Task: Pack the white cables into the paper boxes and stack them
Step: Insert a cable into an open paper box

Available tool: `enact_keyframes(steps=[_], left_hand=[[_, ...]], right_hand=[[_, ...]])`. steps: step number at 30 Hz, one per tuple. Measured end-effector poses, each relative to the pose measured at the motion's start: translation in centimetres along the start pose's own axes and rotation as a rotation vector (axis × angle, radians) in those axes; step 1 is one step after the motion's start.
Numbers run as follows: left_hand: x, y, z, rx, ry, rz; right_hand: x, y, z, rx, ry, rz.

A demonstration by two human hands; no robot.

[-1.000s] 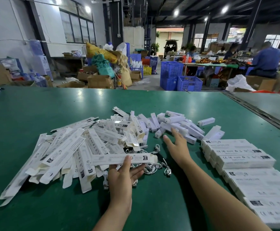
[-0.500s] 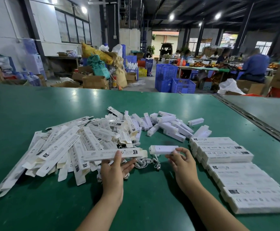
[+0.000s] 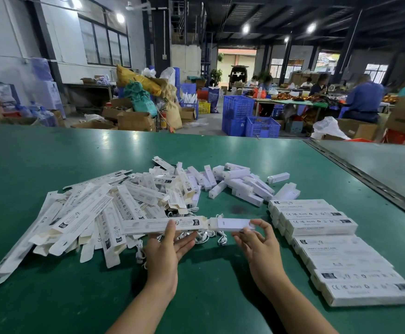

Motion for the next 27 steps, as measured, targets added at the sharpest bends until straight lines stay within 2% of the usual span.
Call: enact_keyframes(steps=[8, 27], left_hand=[[0.35, 0.54, -0.32, 0.003, -0.068, -0.103], [0.29, 0.19, 0.38, 0.033, -0.022, -0.045]], right_hand=[[-0.12, -0.09, -0.09, -0.054, -0.007, 0.007], [0.07, 0.16, -0.05, 0.006, -0.044, -0.076]])
Point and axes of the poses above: each hand's wrist, its own x-axis away from the middle knuckle, its own y-axis out of the palm, z = x × y, the point moved 5 cm from there along -x, towards the middle knuckle, and after that the axes turned 5 degrees about -x, right-handed, at the moved point
